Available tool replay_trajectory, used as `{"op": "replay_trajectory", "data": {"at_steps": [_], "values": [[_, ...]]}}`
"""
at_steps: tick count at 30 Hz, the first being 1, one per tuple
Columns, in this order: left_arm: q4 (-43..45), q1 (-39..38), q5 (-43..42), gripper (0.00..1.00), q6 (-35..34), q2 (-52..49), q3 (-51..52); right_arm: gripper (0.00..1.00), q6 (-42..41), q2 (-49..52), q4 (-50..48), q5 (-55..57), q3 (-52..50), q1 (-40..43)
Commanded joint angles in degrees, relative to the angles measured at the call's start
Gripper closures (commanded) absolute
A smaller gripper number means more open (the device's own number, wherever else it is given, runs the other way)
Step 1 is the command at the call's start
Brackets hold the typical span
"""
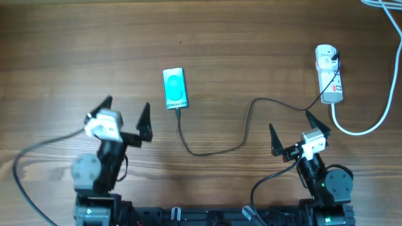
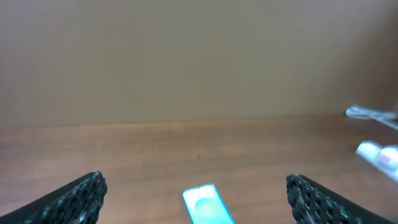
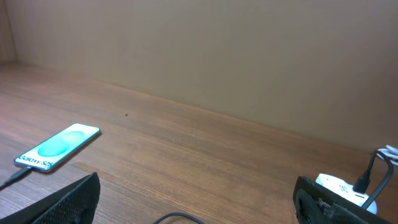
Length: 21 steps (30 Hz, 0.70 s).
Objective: Plug charger to phone and switch on socket
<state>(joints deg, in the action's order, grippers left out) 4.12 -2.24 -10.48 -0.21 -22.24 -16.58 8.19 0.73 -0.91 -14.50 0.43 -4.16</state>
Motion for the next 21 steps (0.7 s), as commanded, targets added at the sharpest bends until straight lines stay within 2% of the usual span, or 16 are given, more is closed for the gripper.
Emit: {"op": "replay_trajectory", "data": {"at_steps": [1,8,12,21], "values": [[1.14,0.17,1.66,0.0,4.98,8.85,8.41,0.0,-0.68,-0.52,-0.24,0.79,-0.13,-0.28],[0.68,0.28,3.76,0.0,4.92,17.22,16.02,0.0,-0.7,-0.52,-0.24,0.76,-0.13,-0.28],[-8.15,0.28,3.74,0.0,3.76,19.58,16.26,0.0,-0.68,-0.52,-0.24,0.76,-0.13,-0.28],[-8.04,0.26,4.55,0.0,3.17,21.16,16.26,0.0,-0.68,-0.52,-0.24,0.79,-0.13,-0.28]]}}
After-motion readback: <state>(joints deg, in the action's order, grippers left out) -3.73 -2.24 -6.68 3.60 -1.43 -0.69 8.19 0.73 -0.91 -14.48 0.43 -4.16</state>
